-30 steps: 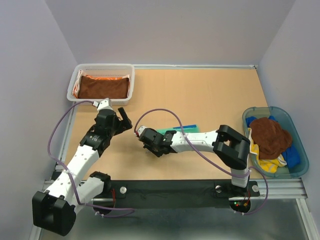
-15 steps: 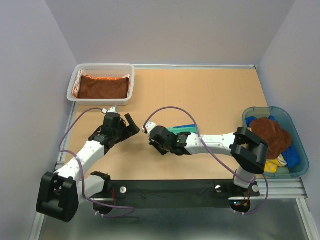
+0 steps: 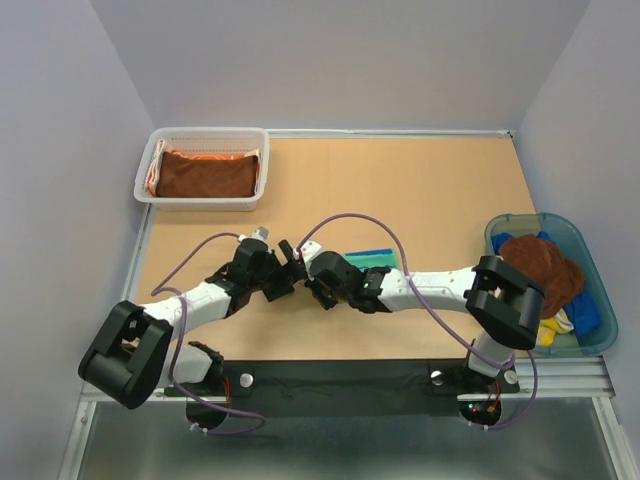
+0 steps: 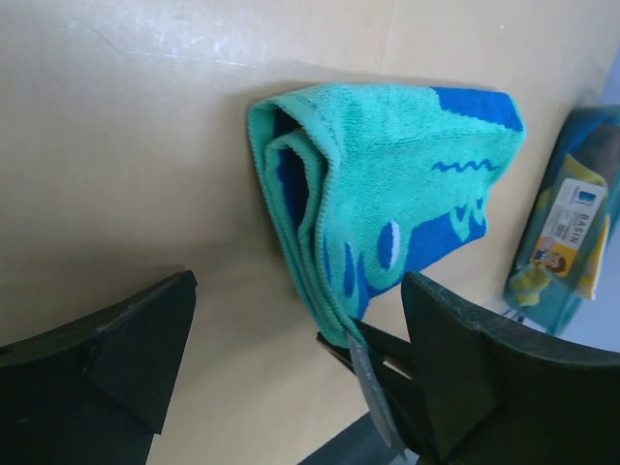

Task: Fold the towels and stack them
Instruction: Neatly place the folded towel into the bin

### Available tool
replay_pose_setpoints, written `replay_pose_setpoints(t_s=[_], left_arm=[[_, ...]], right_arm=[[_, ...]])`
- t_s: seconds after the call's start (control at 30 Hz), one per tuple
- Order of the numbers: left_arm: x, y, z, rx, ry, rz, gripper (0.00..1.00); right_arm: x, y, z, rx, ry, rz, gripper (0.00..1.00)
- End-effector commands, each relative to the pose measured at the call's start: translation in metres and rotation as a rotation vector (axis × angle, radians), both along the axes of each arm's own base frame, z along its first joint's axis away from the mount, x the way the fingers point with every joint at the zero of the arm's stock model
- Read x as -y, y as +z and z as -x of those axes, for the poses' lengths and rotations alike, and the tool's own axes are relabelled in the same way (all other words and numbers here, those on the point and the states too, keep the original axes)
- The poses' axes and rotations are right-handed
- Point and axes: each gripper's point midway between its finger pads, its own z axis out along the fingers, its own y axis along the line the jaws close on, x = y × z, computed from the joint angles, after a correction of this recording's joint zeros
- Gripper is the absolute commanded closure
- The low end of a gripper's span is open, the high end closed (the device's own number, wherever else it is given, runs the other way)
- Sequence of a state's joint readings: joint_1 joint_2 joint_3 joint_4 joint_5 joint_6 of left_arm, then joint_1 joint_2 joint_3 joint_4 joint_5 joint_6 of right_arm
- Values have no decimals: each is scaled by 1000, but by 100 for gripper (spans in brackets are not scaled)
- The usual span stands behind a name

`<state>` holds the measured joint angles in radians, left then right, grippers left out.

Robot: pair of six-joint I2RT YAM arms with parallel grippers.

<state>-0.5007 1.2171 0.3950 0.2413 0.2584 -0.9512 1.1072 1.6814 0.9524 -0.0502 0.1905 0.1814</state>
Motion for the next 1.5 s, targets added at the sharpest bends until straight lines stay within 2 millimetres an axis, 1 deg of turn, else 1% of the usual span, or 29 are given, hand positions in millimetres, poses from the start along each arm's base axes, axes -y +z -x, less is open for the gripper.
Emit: replay_pose_setpoints(t_s=[0.0,0.1,0.13,0.23,0.27,0.37,0.6,0.67,0.77,0.83,0.87,0.9,0.93,0.97,1.0,1.03,1.07,1.1,1.13,1.17,1.2,1.23,1.27,1.3,1.33,1.37,1.4,1.43,1.47], left_arm=[[16,11,-11,25,53,99,1],[28,3,-7,6,30,92,3],[31,-6,-6,-13,27,71,4],[37,-24,0,-57,24,52,13],[39,-25,-1,-60,25,56,13],[36,-36,2,-76,37,43,21],[30,-32,-7,-28,54,3,51],[27,-29,-11,-7,60,-22,66],[21,-31,-13,3,51,-83,84],[22,-25,-19,31,36,-112,97],[18,-26,-20,31,34,-140,100],[20,-19,-26,53,28,-146,100],[15,-18,-27,73,12,-191,100],[14,-16,-30,85,6,-216,100],[16,-4,-39,110,1,-220,100],[10,0,-47,133,16,-261,100],[-4,-2,-53,133,13,-325,100],[-4,15,-69,170,13,-331,100],[-11,21,-77,176,16,-349,100],[-19,19,-79,144,-1,-378,100],[-33,42,-105,189,14,-405,100],[-41,49,-115,188,20,-427,100],[-57,65,-134,186,47,-464,100],[-65,74,-143,202,39,-503,100],[-73,74,-148,178,33,-538,100],[-76,103,-168,233,52,-533,100],[-89,112,-180,245,57,-559,100],[-96,120,-189,254,63,-571,100],[-101,135,-203,265,71,-583,100]], right_arm=[[-18,32,-6,36,-12,-150,99],[-19,33,-7,36,-23,-164,99],[-20,33,-7,37,-25,-170,99],[-20,38,-7,39,-36,-196,99],[-21,40,-8,43,-40,-205,100],[-19,42,-8,48,-45,-213,99],[-15,30,-3,23,-48,-201,99],[-14,30,-3,23,-48,-201,99],[-15,31,-3,23,-50,-207,99],[-15,32,-5,31,-59,-205,95],[-14,33,-7,37,-67,-207,81],[-12,36,-8,43,-80,-212,70],[-9,39,-11,58,-98,-211,51],[-7,40,-11,63,-104,-209,43],[-2,46,-11,71,-115,-215,36],[1,49,-12,78,-126,-215,31],[7,52,-14,92,-147,-209,20],[14,51,-13,94,-161,-189,16],[18,60,-13,107,-168,-201,14],[23,63,-14,116,-178,-194,9],[29,63,-12,115,-181,-176,8],[36,70,-9,119,-185,-178,6],[41,72,-8,122,-194,-176,3],[50,68,-4,111,-202,-156,2],[56,77,-3,124,-212,-174,1],[61,78,-2,126,-216,-174,1],[67,77,0,123,-229,-167,0],[71,77,1,123,-236,-165,0],[78,78,3,128,-244,-171,0]])
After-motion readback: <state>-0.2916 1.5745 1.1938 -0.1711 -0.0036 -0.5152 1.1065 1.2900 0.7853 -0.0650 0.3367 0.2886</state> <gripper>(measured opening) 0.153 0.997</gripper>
